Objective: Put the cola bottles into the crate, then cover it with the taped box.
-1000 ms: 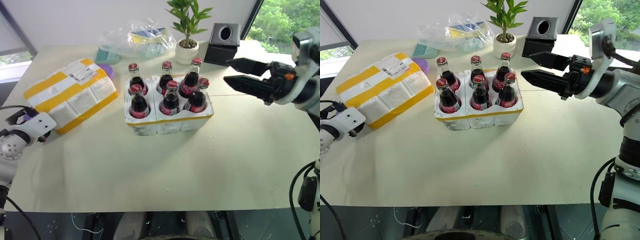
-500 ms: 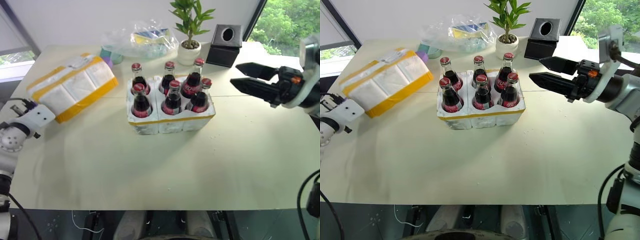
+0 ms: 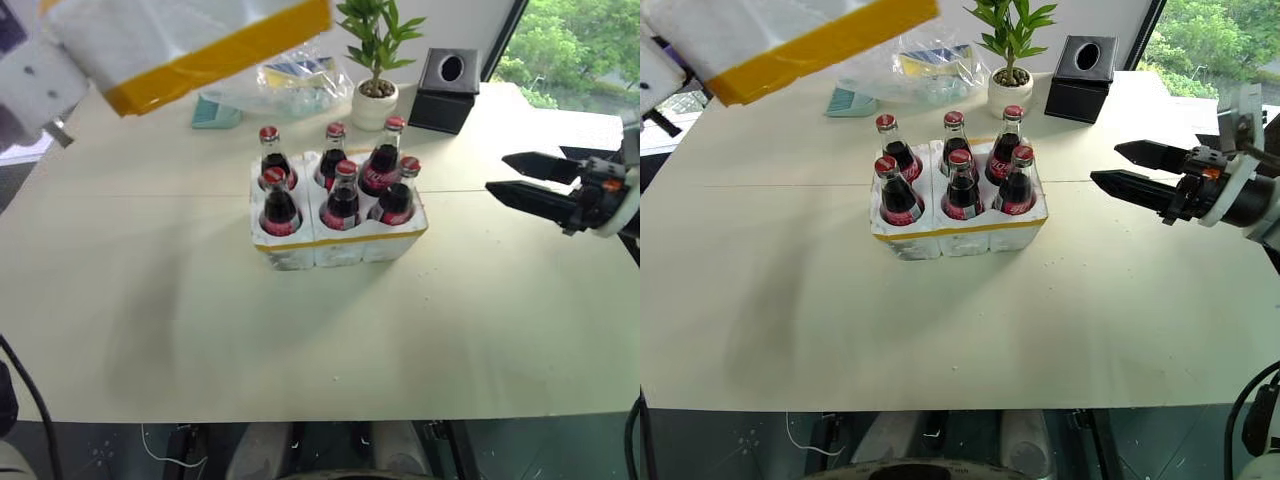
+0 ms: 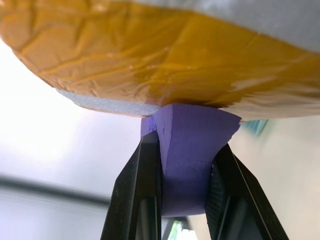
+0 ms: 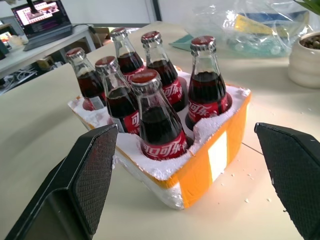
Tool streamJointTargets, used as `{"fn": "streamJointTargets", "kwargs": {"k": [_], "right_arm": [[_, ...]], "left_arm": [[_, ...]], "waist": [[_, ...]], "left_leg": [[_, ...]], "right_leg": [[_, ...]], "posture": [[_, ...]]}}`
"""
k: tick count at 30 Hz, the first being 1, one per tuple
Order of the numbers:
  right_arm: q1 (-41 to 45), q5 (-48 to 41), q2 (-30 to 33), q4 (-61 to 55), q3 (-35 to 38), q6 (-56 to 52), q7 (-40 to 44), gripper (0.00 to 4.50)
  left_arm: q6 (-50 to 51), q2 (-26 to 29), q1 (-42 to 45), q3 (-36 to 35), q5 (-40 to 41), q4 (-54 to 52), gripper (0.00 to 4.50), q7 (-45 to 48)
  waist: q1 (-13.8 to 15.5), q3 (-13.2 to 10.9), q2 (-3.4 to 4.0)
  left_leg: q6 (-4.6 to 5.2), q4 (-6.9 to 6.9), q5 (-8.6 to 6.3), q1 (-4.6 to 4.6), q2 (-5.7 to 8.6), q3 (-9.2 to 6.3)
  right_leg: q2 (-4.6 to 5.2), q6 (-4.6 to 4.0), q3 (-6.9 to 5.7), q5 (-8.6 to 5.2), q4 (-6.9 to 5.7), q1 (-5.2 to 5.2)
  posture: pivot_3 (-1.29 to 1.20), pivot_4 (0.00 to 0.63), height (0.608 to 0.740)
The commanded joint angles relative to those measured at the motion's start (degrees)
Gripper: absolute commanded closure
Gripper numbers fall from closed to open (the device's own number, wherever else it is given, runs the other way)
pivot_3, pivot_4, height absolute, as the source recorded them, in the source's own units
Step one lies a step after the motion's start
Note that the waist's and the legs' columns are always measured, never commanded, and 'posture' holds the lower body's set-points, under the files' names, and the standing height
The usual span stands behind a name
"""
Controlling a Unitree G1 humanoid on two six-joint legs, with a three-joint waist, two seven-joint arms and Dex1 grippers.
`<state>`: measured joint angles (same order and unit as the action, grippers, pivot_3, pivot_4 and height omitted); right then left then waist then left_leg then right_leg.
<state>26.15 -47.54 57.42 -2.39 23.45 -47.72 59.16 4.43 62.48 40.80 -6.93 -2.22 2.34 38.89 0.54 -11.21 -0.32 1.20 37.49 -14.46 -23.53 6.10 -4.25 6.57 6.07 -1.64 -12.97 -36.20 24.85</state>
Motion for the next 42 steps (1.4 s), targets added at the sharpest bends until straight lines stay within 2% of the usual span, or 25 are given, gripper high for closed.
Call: {"fn": "streamJointTargets", "kwargs": {"k": [1, 4, 7, 16, 19, 23, 24, 30, 36, 38, 40, 42], "right_arm": [[0.2, 0.3, 0.0, 0.4, 2.4, 1.6, -0.7, 0.00], [0.0, 1.0, -0.4, 1.6, 2.5, 2.5, -1.5, 0.00], [0.0, 0.9, -1.0, 1.8, 2.6, 2.7, -2.2, 0.00], [-0.1, 0.5, -2.8, 1.4, 3.3, 3.3, -4.4, 0.00], [0.2, 0.4, -3.1, 1.5, 3.4, 3.3, -5.0, 0.00], [0.1, 0.8, -3.4, 1.8, 3.3, 3.6, -5.3, 0.00], [-0.1, 0.9, -3.4, 1.9, 3.3, 3.8, -5.3, 0.00], [-1.4, 1.5, -3.3, 2.8, 3.5, 4.4, -4.8, 0.00], [-3.7, 2.7, -2.8, 3.1, 2.9, 5.4, -3.2, 0.00], [-3.8, 3.5, -2.6, 4.1, 2.5, 5.9, -2.7, 0.00], [-3.2, 3.9, -2.6, 4.7, 2.1, 5.9, -2.5, 0.00], [-2.8, 4.2, -2.7, 4.9, 1.8, 5.8, -2.2, 0.00]], "left_arm": [[6.7, -0.4, 0.9, 2.0, 2.4, -11.6, 3.63, 4.1], [11.6, -1.2, 1.6, 5.5, 1.6, -18.8, 3.63, 6.5], [11.6, -1.0, 1.1, 8.3, -1.6, -21.5, 3.63, 7.5], [4.2, -1.8, -1.8, 14.7, -15.3, -20.4, 3.63, 4.8], [3.7, -3.8, -2.7, 15.0, -16.0, -21.1, 2.54, 4.8], [4.0, -4.0, -5.6, 13.1, -15.4, -22.7, 0.57, 6.6], [3.6, -3.5, -6.6, 12.4, -15.0, -22.7, 0.57, 7.1], [3.0, -3.1, -13.8, 4.5, -7.9, -23.4, 0.57, 9.5], [0.8, -4.0, -19.6, -6.3, 3.6, -17.7, 0.57, 13.0], [2.7, -4.5, -21.0, -11.1, 10.2, -14.2, 0.57, 16.0], [9.3, -4.5, -23.7, -15.2, 18.6, -13.2, 0.57, 21.0], [22.1, -3.8, -23.6, -19.0, 27.3, -10.5, 0.57, 23.1]], "waist": [[0.0, 0.0, 0.00], [0.0, 0.0, -0.01], [0.0, 0.0, 0.00], [0.2, 0.0, -0.01], [0.2, 0.0, 0.00], [0.2, 0.0, 0.00], [0.1, 0.0, 0.00], [0.2, 0.0, 0.00], [0.2, 0.0, 0.02], [0.2, 0.0, 0.02], [0.0, 0.0, 0.03], [-0.1, 0.0, 0.04]], "left_leg": [[0.00, 0.03, 0.00, 0.00, 0.00, 0.00], [0.01, 0.14, -0.01, 0.00, -0.01, 0.00], [0.02, 0.20, -0.01, 0.00, -0.02, -0.01], [0.05, 0.26, -0.02, 0.02, -0.03, -0.01], [0.06, 0.32, -0.03, 0.02, -0.03, -0.03], [0.11, 0.38, -0.06, 0.02, -0.02, -0.04], [0.11, 0.38, -0.06, 0.02, -0.03, -0.04], [0.11, 0.38, -0.06, 0.02, -0.04, -0.06], [0.11, 0.41, -0.07, 0.03, -0.04, -0.07], [0.11, 0.41, -0.07, 0.04, -0.04, -0.07], [0.11, 0.42, -0.07, 0.04, -0.05, -0.07], [0.13, 0.41, -0.09, 0.05, -0.05, -0.07]], "right_leg": [[0.00, 0.00, 0.00, 0.00, -0.01, -0.01], [-0.04, 0.00, 0.00, 0.00, -0.01, -0.08], [-0.07, 0.01, 0.00, 0.01, -0.02, -0.11], [-0.10, 0.01, 0.00, 0.01, -0.03, -0.15], [-0.10, 0.01, 0.00, 0.01, -0.02, -0.18], [-0.09, 0.02, -0.01, 0.01, -0.03, -0.21], [-0.10, 0.02, 0.00, 0.01, -0.02, -0.21], [-0.09, 0.02, -0.01, 0.01, -0.02, -0.21], [-0.08, 0.02, -0.01, 0.01, -0.01, -0.23], [-0.08, 0.02, -0.02, 0.01, -0.01, -0.24], [-0.09, 0.02, -0.03, 0.01, -0.01, -0.24], [-0.08, 0.02, -0.02, 0.01, -0.01, -0.24]], "posture": [[0.00, 0.150, 0.740], [0.00, 0.150, 0.740], [0.00, 0.150, 0.740], [0.00, 0.150, 0.740], [0.00, 0.150, 0.740], [0.00, 0.150, 0.740], [0.00, 0.150, 0.740], [0.00, 0.150, 0.740], [0.00, 0.150, 0.740], [0.00, 0.150, 0.740], [0.00, 0.150, 0.740], [0.00, 0.150, 0.740]]}}
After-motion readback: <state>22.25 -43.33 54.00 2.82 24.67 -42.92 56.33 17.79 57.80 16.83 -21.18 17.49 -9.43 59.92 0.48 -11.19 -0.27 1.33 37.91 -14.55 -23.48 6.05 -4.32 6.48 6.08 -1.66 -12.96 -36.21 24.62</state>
